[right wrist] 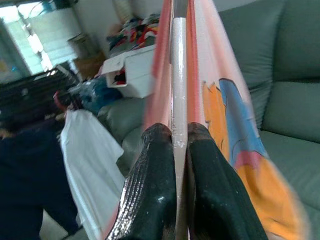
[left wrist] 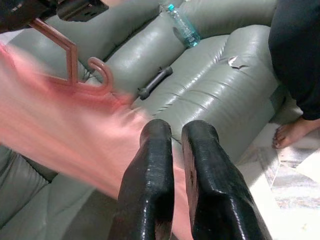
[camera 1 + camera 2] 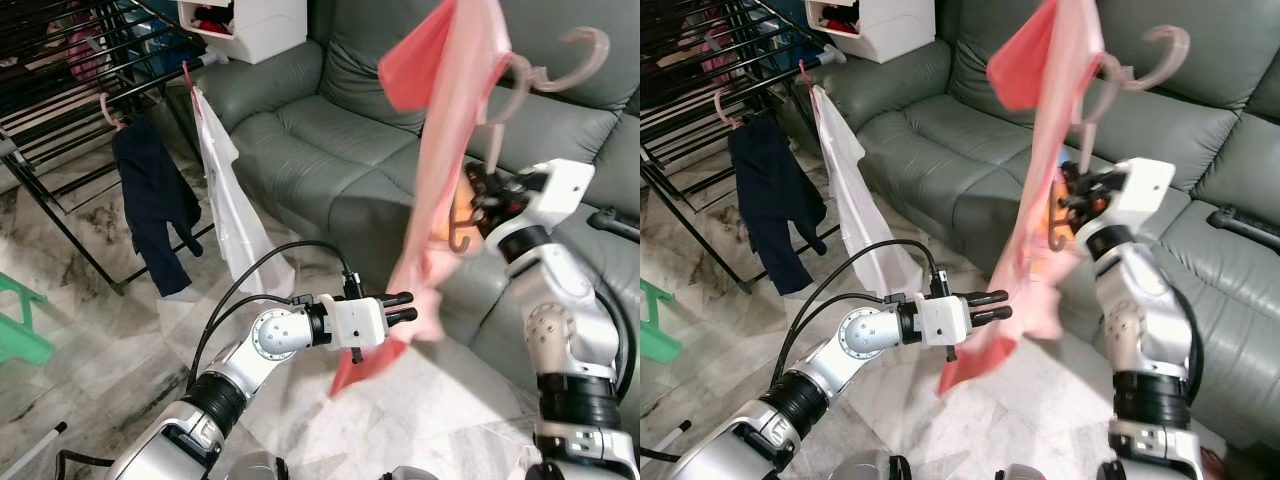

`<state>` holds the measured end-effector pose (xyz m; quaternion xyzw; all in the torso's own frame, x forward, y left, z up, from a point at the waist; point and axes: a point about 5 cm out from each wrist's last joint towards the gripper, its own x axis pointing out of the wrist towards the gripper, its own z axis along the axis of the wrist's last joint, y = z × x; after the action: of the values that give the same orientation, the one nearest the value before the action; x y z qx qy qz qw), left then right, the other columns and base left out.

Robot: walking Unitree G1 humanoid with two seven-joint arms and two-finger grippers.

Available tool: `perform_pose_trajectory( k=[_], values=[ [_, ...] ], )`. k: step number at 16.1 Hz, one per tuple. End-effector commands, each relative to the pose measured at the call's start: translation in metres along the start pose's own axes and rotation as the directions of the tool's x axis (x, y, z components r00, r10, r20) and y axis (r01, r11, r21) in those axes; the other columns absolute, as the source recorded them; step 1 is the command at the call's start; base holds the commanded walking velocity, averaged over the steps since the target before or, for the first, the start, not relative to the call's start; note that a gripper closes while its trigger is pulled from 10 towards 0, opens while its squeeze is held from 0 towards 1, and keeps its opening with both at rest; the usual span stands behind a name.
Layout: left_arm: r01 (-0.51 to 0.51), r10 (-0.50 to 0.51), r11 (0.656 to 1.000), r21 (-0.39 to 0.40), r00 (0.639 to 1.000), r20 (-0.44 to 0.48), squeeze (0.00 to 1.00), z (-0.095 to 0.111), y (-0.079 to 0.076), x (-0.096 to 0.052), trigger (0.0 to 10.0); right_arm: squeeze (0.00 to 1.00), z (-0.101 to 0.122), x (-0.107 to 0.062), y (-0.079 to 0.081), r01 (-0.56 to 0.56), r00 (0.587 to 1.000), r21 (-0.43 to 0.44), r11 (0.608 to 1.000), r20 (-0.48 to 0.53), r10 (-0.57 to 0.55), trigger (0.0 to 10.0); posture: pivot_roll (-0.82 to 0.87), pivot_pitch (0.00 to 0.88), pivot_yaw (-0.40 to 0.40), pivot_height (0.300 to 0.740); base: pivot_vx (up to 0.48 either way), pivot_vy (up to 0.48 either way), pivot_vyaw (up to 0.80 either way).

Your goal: Hang hanger

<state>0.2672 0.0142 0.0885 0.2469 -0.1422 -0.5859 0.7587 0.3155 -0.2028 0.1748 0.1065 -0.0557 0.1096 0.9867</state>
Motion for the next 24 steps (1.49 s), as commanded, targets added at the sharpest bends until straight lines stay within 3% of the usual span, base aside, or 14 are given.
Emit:
perform_pose_trajectory(
  k=[1,5,6,7,9,10,11,12,14,18,19,21,24],
  values=[
    [-0.001,0.001,1.000,-0.017,1.000,-0.019,1.00,-0.003,0.002,-0.005,10.0,0.00,0.010,0.000,0.012,-0.073,0.996,-0.122,0.990,0.049,0.079,10.0,-0.10,0.000,0.057,0.740,0.000,0.000,0.00],
    [-0.043,0.042,0.998,-0.037,0.998,-0.038,1.00,-0.006,0.003,-0.015,10.0,0.00,-0.014,-0.016,0.012,-0.115,0.993,-0.325,0.939,-0.062,0.100,10.0,-0.10,0.000,0.049,0.740,0.000,0.000,0.00],
    [-0.053,0.051,0.998,-0.031,0.997,-0.051,1.00,-0.007,0.003,-0.018,10.0,0.00,-0.015,-0.020,0.014,-0.154,0.988,-0.327,0.932,-0.029,0.153,10.0,-0.10,0.000,0.049,0.740,0.000,0.000,0.00],
    [-0.083,0.081,0.996,-0.025,0.994,-0.070,1.00,-0.010,0.006,-0.023,10.0,0.00,-0.020,-0.025,0.012,-0.169,0.986,-0.359,0.918,-0.060,0.158,10.0,-0.10,0.000,0.049,0.740,0.000,0.000,0.00],
    [-0.248,0.250,0.968,0.036,0.958,-0.139,1.00,-0.018,0.030,-0.047,10.0,0.00,-0.035,-0.051,0.004,-0.258,0.964,-0.418,0.871,-0.169,0.205,10.0,-0.10,0.000,0.048,0.740,0.000,0.000,0.00],
    [-0.329,0.330,0.944,0.029,0.933,-0.147,1.00,-0.017,0.042,-0.056,10.0,0.00,-0.037,-0.062,0.003,-0.298,0.953,-0.419,0.858,-0.182,0.242,10.0,-0.10,0.000,0.046,0.740,0.000,0.000,0.00],
    [-0.352,0.351,0.936,0.022,0.925,-0.148,1.00,-0.017,0.045,-0.058,10.0,0.00,-0.037,-0.065,0.002,-0.305,0.951,-0.422,0.854,-0.183,0.250,10.0,-0.10,0.000,0.046,0.740,0.000,0.000,0.00],
    [-0.431,0.432,0.902,0.035,0.891,-0.138,1.00,-0.015,0.060,-0.066,10.0,0.00,-0.045,-0.075,-0.002,-0.348,0.934,-0.432,0.832,-0.232,0.271,10.0,-0.10,0.000,0.045,0.740,0.000,0.000,0.00],
    [-0.461,0.468,0.883,0.084,0.879,-0.092,1.00,-0.007,0.075,-0.072,10.0,0.00,-0.052,-0.091,-0.005,-0.469,0.877,-0.434,0.769,-0.328,0.350,10.0,-0.10,0.000,0.044,0.740,0.000,0.000,0.00],
    [-0.323,0.352,0.917,0.235,0.932,-0.090,1.00,-0.003,0.080,-0.082,10.0,0.00,-0.057,-0.108,-0.020,-0.619,0.768,-0.411,0.669,-0.493,0.409,10.0,-0.10,0.000,0.044,0.740,0.000,0.000,0.00],
    [-0.268,0.309,0.920,0.286,0.945,-0.107,1.00,-0.002,0.085,-0.091,10.0,0.00,-0.057,-0.114,-0.028,-0.660,0.728,-0.392,0.641,-0.545,0.416,10.0,-0.10,0.000,0.044,0.740,0.000,0.000,0.00],
    [-0.183,0.240,0.929,0.322,0.960,-0.146,1.00,-0.006,0.085,-0.101,10.0,0.00,-0.058,-0.117,-0.033,-0.692,0.696,-0.386,0.609,-0.581,0.422,10.0,-0.09,0.000,0.045,0.740,0.000,0.000,0.00],
    [0.028,0.059,0.934,0.357,0.972,-0.229,1.00,-0.014,0.077,-0.113,10.0,0.00,-0.058,-0.119,-0.036,-0.734,0.653,-0.372,0.569,-0.617,0.439,10.0,-0.09,0.000,0.053,0.740,0.000,0.000,0.00]
  ],
)
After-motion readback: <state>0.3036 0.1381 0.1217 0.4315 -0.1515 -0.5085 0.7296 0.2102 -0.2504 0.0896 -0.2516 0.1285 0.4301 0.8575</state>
